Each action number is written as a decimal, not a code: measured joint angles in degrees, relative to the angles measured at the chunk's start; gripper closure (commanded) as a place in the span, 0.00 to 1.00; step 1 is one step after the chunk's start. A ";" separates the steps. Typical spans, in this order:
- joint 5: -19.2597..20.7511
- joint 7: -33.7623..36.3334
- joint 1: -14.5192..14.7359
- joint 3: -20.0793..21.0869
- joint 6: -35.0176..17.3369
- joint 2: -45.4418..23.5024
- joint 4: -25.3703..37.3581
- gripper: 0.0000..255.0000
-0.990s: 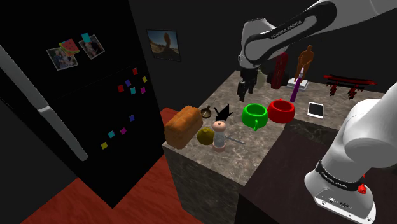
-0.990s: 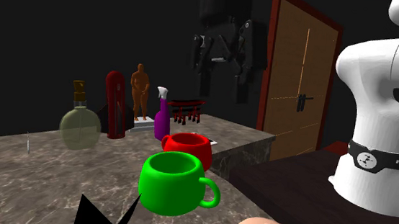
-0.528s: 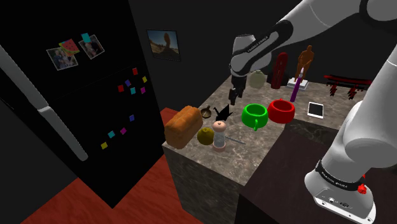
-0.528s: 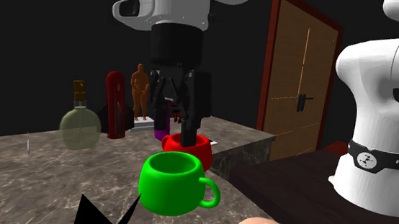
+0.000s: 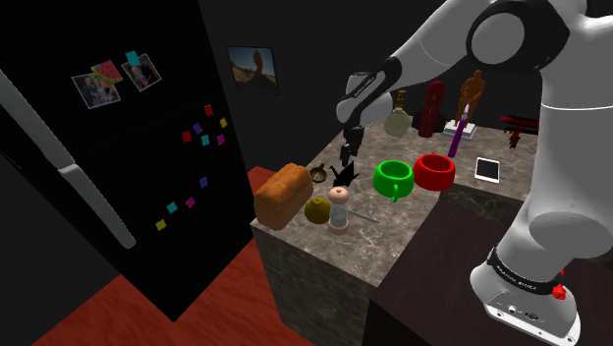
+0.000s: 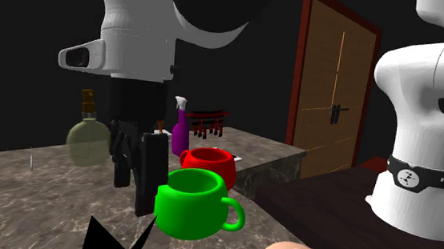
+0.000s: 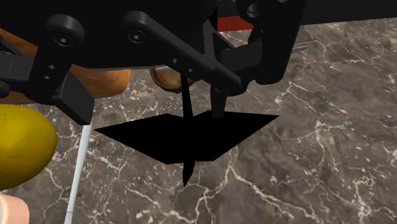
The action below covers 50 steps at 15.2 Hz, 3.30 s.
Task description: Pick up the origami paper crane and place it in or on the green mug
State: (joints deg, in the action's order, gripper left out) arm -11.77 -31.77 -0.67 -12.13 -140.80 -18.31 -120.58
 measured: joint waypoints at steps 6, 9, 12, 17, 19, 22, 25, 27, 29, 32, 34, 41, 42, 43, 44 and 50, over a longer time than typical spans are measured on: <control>-3.81 -5.46 -2.98 2.92 -1.23 -12.30 12.25 0.00; -4.53 -6.18 -3.33 3.62 -2.77 -14.77 13.31 0.00; -5.01 -6.49 -3.57 4.07 -3.92 -16.89 14.32 0.00; -5.42 -6.78 -3.77 4.46 -5.08 -18.59 14.87 0.00; -5.43 -6.78 -3.77 4.47 -5.11 -18.62 14.88 0.00; -5.43 -6.78 -3.77 4.47 -5.12 -18.63 14.88 1.00; -5.43 -6.78 -3.77 4.47 -5.12 -18.62 14.89 1.00; -5.43 -6.78 -3.76 4.47 -5.12 -18.61 14.90 1.00; -5.43 -6.78 -3.76 4.48 -5.12 -18.60 14.89 1.00; -5.36 -6.79 -3.78 4.40 -4.89 -18.27 14.76 1.00; -5.12 -6.55 -3.60 4.17 -4.22 -17.29 14.45 1.00; -3.85 -5.23 -2.86 3.20 -0.40 -13.76 14.80 1.00; -3.67 -5.18 -2.82 3.04 0.04 -12.91 14.38 1.00; -3.48 -4.94 -2.67 2.92 0.55 -12.40 14.40 1.00; -3.34 -4.92 -2.66 2.80 0.98 -11.80 14.23 1.00; -2.27 -3.90 -2.17 2.13 4.15 -8.85 14.52 1.00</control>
State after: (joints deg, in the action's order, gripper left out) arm -14.04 -35.67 -2.84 -10.00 -136.65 -27.16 -106.06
